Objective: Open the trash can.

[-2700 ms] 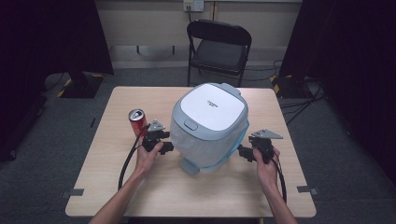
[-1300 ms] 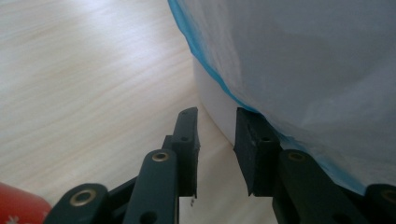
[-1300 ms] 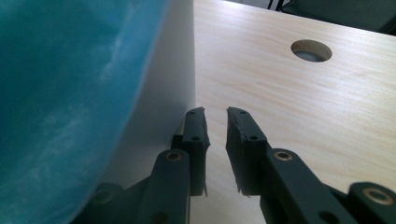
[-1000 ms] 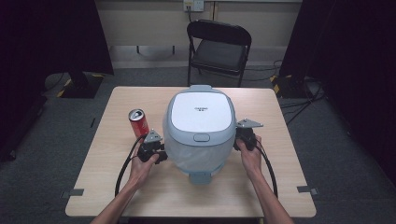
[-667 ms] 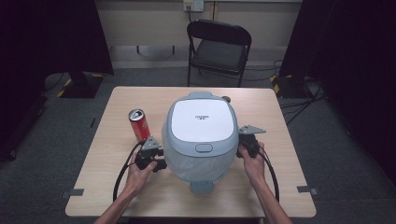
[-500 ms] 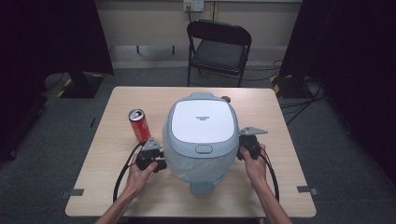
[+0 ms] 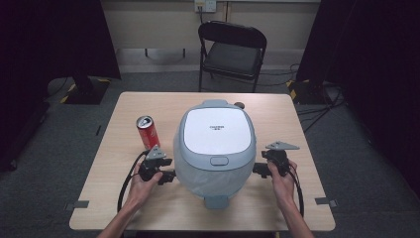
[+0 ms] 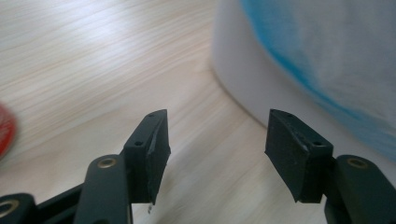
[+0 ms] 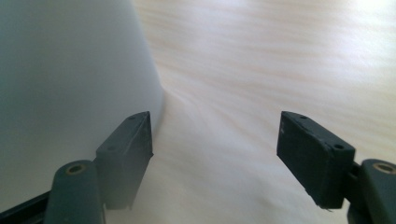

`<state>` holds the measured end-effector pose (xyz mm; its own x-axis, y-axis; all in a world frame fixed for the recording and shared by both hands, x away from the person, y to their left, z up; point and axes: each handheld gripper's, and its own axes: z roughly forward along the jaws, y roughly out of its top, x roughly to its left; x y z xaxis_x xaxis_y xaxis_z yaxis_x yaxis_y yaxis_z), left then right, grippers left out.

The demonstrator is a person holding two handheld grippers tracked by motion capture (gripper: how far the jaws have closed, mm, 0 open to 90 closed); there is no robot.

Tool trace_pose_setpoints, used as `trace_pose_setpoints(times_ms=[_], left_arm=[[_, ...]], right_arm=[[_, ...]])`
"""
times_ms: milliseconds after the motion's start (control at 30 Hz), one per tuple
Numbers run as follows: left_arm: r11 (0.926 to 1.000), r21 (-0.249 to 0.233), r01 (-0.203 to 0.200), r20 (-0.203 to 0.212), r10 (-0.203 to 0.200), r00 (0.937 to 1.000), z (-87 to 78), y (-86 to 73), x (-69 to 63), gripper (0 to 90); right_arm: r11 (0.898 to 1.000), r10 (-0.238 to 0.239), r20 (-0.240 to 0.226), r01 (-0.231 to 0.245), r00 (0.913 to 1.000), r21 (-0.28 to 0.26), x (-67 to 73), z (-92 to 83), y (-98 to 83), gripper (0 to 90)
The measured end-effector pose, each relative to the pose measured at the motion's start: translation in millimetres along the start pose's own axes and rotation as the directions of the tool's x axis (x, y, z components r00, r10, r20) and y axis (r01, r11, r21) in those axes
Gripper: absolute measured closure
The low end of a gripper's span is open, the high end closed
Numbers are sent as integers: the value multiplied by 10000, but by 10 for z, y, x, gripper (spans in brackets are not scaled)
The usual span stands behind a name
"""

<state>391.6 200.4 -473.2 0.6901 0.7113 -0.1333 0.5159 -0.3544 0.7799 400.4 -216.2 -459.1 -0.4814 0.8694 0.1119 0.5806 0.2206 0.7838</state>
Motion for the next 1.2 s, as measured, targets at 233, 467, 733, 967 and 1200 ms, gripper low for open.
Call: trace_pose_setpoints(times_ms=[233,467,733,967,1200], left_arm=[[9951,-804,584,128,-575,9983,-308,100,105,267],[9847,-1629,624,225,-595,9980,-617,226,141,262],[9681,-2428,615,390,-536,9978,-904,306,112,345],[9411,-3369,280,811,-6,9967,-1258,560,-35,503],[9205,-3908,44,1277,495,9906,-1453,798,-230,812]], right_arm=[[9987,-50,159,42,9999,503,-115,-182,-367,216],[9880,-956,511,885,9941,1265,-74,-103,-525,148],[9907,-1082,622,1025,9922,896,-19,-70,-579,123],[9911,-1045,677,983,9922,900,-11,-69,-578,121],[9912,-1033,686,970,9923,902,-9,-68,-578,121]])
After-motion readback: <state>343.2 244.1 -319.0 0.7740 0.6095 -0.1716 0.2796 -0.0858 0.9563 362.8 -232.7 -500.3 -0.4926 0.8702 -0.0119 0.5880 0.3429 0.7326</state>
